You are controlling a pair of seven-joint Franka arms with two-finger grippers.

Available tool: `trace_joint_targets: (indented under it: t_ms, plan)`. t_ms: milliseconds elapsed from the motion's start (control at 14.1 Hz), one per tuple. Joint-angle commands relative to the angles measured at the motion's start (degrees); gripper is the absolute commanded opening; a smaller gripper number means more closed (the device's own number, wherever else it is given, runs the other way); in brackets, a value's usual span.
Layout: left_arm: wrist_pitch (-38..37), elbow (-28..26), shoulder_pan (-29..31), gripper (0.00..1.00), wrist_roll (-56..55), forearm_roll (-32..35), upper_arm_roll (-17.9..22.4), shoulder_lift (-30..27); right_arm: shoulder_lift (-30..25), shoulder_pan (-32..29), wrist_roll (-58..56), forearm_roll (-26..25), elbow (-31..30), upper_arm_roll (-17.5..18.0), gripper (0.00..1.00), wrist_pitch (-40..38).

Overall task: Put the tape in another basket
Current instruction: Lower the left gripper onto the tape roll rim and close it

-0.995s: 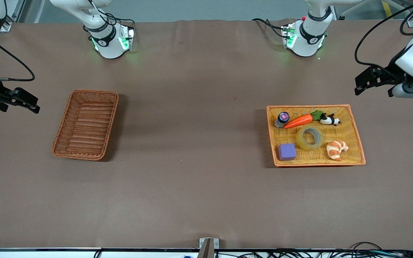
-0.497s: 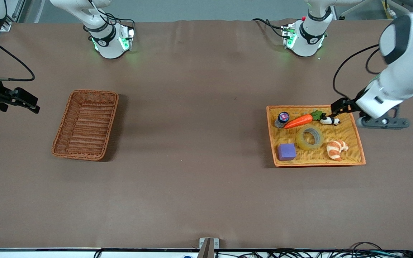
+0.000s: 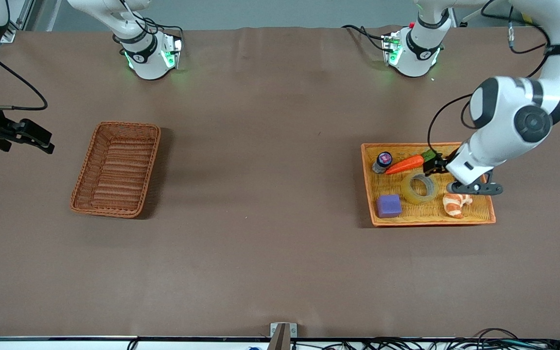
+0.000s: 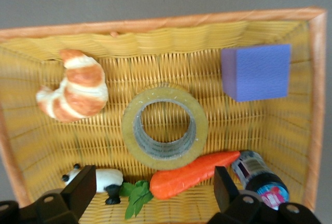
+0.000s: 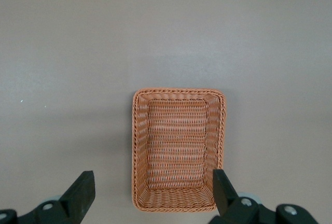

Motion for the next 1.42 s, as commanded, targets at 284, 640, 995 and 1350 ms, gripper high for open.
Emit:
trace_joint_targets:
  t_ms: [284, 640, 995, 1350]
  plan:
    - [10.6, 0.66, 1.78, 1.0, 0.16, 1.47, 0.07, 11.36, -0.31, -0.21, -0.56, 0.85, -0.31, 0.02, 1.0, -0.22]
    - [11.15, 0.4, 2.22, 0.79, 0.16, 1.56, 0.07, 13.05, -0.31, -0.21, -0.56, 0.85, -0.31, 0.02, 1.0, -0.22]
    - [10.36, -0.65, 2.92, 0.02, 0.16, 1.56, 0.07, 11.12, -0.31, -0.3, -0.56, 0.85, -0.31, 0.02, 1.0, -0.22]
    - [5.62, -1.1, 2.92, 0.02, 0.07, 1.56, 0.07, 7.18, -0.31, -0.3, -0.56, 0.85, -0.31, 0.02, 1.0, -0.22]
